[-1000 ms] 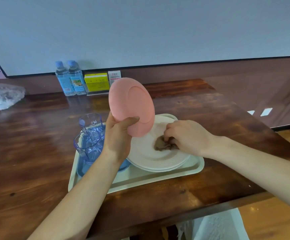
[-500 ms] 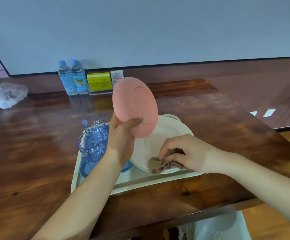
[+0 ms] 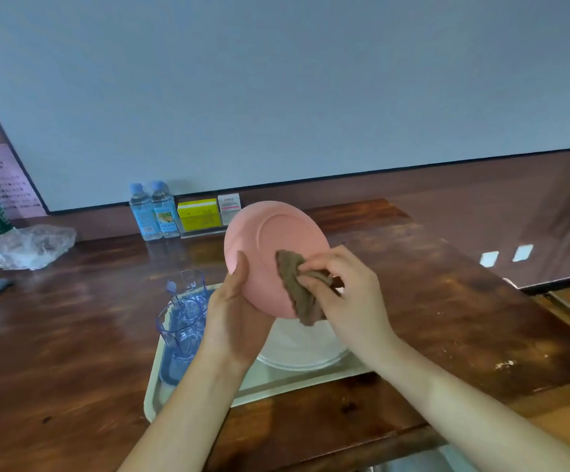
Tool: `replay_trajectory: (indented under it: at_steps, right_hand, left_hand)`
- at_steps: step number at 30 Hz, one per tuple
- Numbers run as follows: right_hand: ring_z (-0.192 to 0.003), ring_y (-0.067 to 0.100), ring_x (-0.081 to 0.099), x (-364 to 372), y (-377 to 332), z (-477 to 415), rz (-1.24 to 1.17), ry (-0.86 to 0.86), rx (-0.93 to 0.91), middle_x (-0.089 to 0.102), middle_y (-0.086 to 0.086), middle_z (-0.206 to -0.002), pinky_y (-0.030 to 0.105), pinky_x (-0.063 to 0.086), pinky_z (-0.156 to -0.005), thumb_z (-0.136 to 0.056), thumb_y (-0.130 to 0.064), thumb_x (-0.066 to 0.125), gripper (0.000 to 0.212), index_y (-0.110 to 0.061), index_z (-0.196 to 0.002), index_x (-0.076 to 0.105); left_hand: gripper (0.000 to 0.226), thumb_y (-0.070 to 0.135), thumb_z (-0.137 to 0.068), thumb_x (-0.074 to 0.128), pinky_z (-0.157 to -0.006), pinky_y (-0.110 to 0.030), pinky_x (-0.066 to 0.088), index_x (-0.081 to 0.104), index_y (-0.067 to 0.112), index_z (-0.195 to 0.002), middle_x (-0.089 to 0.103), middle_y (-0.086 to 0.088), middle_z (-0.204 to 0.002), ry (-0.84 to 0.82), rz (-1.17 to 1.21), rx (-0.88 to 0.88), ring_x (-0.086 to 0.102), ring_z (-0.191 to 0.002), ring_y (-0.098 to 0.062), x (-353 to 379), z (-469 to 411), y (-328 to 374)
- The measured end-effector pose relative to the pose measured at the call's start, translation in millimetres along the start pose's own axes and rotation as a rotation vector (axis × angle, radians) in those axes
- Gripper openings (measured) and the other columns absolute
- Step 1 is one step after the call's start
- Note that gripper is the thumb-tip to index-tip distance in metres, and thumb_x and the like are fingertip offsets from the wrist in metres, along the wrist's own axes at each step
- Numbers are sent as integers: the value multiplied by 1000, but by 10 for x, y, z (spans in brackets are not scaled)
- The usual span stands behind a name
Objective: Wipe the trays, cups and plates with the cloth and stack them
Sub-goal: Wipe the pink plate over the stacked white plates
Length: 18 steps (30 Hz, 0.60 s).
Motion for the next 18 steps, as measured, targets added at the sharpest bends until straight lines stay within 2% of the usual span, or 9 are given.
replay_trajectory:
  at_steps: [3, 5, 8, 10, 12, 14, 15, 17, 18]
  right_hand:
    - [-99, 10, 67, 126, -264, -132, 69, 4, -147, 69, -6, -104, 26, 54, -86, -93, -7, 73, 14, -18, -100, 79]
    - [-97, 17, 66, 125, -248, -344, 103, 44, -190, 66, -3, -104, 32, 54, -84, -93, -4, 70, 14, -15, -98, 77]
    - [-89, 20, 66, -2, -5, -586, 149, 58, -114, 63, -1, -100, 40, 56, -78, -93, -2, 67, 15, -14, -98, 73]
    - [-75, 20, 71, -122, 177, -598, 86, 21, 100, 68, 0, -97, 41, 59, -64, -96, -5, 67, 14, -17, -99, 73]
    - [-68, 31, 75, -237, 352, -576, -165, 38, 402, 75, 9, -95, 42, 61, -54, -100, -9, 67, 10, -16, -100, 74]
    - [-85, 33, 78, -363, 568, -578, -398, 156, 665, 78, 12, -101, 41, 63, -66, -101, -13, 67, 9, -17, -102, 75]
    - [-95, 31, 76, -428, 670, -594, -491, 214, 763, 78, 11, -107, 42, 63, -76, -102, -14, 66, 11, -19, -105, 76]
    - [-106, 28, 73, -530, 795, -602, -673, 253, 901, 77, 8, -115, 45, 60, -88, -104, -12, 62, 19, -16, -117, 74]
    - [-106, 26, 73, -569, 804, -581, -741, 253, 933, 76, 8, -115, 42, 60, -86, -105, -10, 59, 22, -14, -123, 72]
  left_hand:
    - [61, 40, -109, 39, -116, -52, 49, 57, -2, -149, 61, -24, -150, 9, 35, -47, 59, -141, -36, 49, 146, -54]
    - [57, 37, -108, 41, -112, -49, 53, 59, 2, -149, 63, -20, -149, 12, -10, -35, 60, -139, -34, 86, 237, -46]
    - [47, 32, -107, 50, -111, -48, 54, 60, 9, -147, 68, -15, -144, 12, -180, 52, 65, -134, -31, 75, 299, 67]
    - [44, 32, -98, 66, -109, -48, 56, 65, 16, -139, 75, -9, -134, 51, -416, 139, 69, -128, -31, 18, 283, 179]
    - [41, 33, -83, 74, -99, -39, 57, 72, 25, -123, 81, -1, -117, 75, -716, 217, 73, -114, -26, 15, 263, 256]
    - [38, 26, -84, 82, -93, -20, 53, 73, 31, -121, 77, 9, -117, -22, -1011, 214, 68, -104, -4, 26, 267, 222]
    - [38, 19, -93, 80, -98, -14, 47, 70, 34, -127, 70, 16, -125, -92, -1192, 215, 62, -108, 4, 42, 268, 172]
    - [41, 18, -104, 69, -107, -12, 40, 64, 38, -140, 61, 25, -134, -162, -1463, 223, 55, -119, 6, 23, 250, 66]
    - [38, 20, -105, 68, -103, -12, 41, 64, 40, -138, 64, 23, -129, -156, -1441, 193, 58, -116, 4, 6, 236, 13]
Point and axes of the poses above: each hand's wrist, its own z-axis away from the middle knuckle, its own x-axis out of the palm, y = z × x, the point moved 2 cm from there along -z, towards the middle knuckle
